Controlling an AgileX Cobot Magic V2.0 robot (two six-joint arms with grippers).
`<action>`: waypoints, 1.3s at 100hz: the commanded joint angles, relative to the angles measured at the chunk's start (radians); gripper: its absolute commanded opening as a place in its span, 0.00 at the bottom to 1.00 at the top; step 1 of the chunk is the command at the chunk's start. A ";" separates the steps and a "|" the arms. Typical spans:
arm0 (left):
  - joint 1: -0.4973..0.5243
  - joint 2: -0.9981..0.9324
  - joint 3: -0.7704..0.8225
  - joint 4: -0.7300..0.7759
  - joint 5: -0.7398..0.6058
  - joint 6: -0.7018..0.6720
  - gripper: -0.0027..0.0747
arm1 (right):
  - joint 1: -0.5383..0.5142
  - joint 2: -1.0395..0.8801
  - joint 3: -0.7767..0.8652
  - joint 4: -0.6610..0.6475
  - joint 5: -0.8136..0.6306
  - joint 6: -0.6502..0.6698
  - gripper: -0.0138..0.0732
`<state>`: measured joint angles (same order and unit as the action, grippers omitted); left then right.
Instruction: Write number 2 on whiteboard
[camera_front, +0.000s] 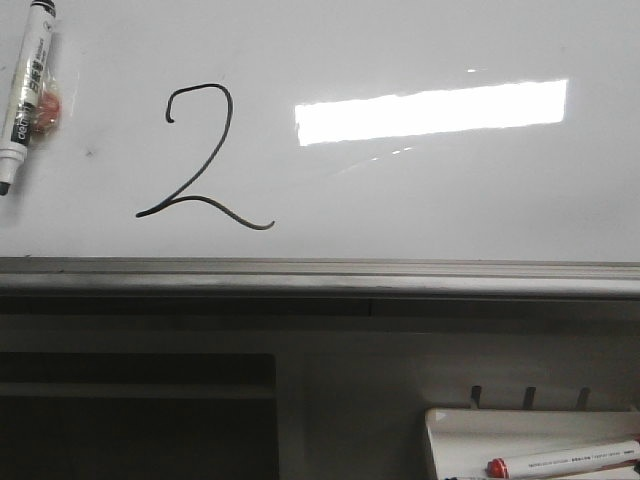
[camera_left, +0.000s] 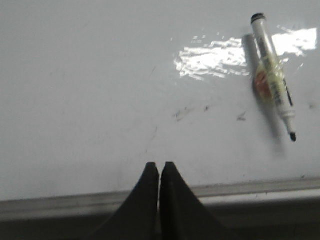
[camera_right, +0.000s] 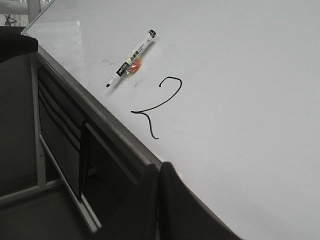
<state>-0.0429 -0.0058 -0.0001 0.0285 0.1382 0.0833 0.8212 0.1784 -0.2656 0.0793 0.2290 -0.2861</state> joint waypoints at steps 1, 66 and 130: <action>0.014 -0.025 0.011 -0.001 -0.005 -0.016 0.01 | -0.006 0.009 -0.026 -0.005 -0.083 -0.001 0.10; 0.059 -0.025 0.012 -0.001 0.116 -0.018 0.01 | -0.006 0.009 -0.026 -0.005 -0.083 -0.001 0.10; 0.059 -0.025 0.012 -0.001 0.116 -0.018 0.01 | -0.006 0.009 -0.026 -0.005 -0.083 -0.001 0.10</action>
<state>0.0138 -0.0058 -0.0001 0.0285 0.3283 0.0762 0.8212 0.1784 -0.2656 0.0793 0.2290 -0.2861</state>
